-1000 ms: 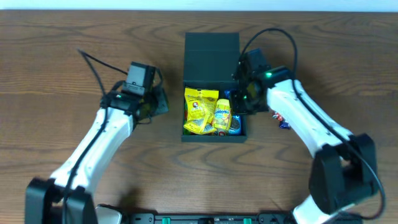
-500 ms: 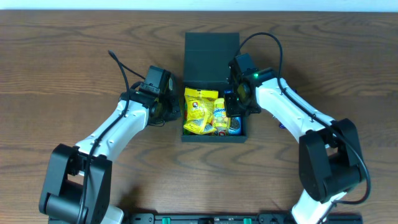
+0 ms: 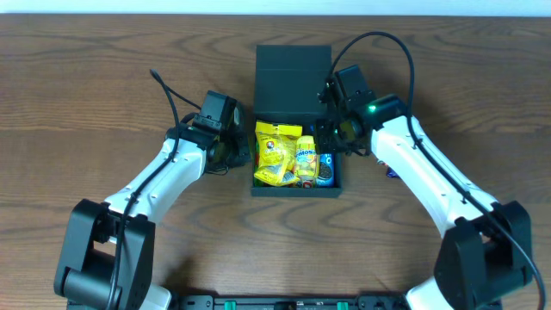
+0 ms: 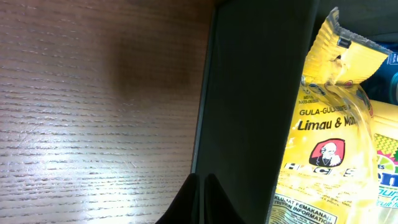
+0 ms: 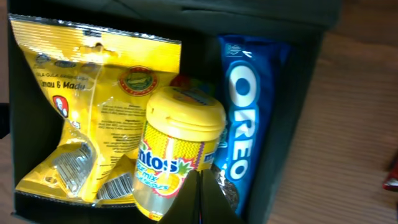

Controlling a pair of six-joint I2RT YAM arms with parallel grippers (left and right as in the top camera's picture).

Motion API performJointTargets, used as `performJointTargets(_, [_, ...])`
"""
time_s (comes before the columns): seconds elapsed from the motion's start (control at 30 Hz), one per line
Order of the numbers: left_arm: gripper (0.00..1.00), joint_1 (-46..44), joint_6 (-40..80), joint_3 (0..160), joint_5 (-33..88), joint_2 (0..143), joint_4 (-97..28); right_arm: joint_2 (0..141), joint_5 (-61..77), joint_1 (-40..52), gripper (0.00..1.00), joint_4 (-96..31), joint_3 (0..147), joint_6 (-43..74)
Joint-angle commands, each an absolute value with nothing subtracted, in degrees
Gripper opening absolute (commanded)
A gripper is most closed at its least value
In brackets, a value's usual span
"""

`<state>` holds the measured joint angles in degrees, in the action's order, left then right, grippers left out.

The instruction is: Pack container

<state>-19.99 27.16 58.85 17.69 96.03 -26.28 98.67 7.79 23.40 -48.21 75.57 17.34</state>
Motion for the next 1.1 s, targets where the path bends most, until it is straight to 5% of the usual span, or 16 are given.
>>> performJointTargets(0.0, [0.06, -19.94, 26.74, 58.98, 18.00, 96.27, -26.06, 100.53, 9.76, 24.58, 0.01, -47.35, 75.02, 16.27])
performJointTargets(0.6, [0.06, -19.94, 26.74, 58.98, 18.00, 96.25, -26.11, 99.63, 4.58, 23.83, 0.01, -50.68, 77.60, 12.60])
performJointTargets(0.9, [0.06, -19.94, 26.74, 58.98, 18.00, 96.27, -26.28, 96.31, -3.90, 8.47, 0.02, -53.56, 76.62, 13.67])
performJointTargets(1.07, [0.06, -19.94, 26.74, 58.98, 18.00, 96.25, -26.26, 101.78, -2.11, 4.32, 0.21, -50.26, 76.34, 13.74])
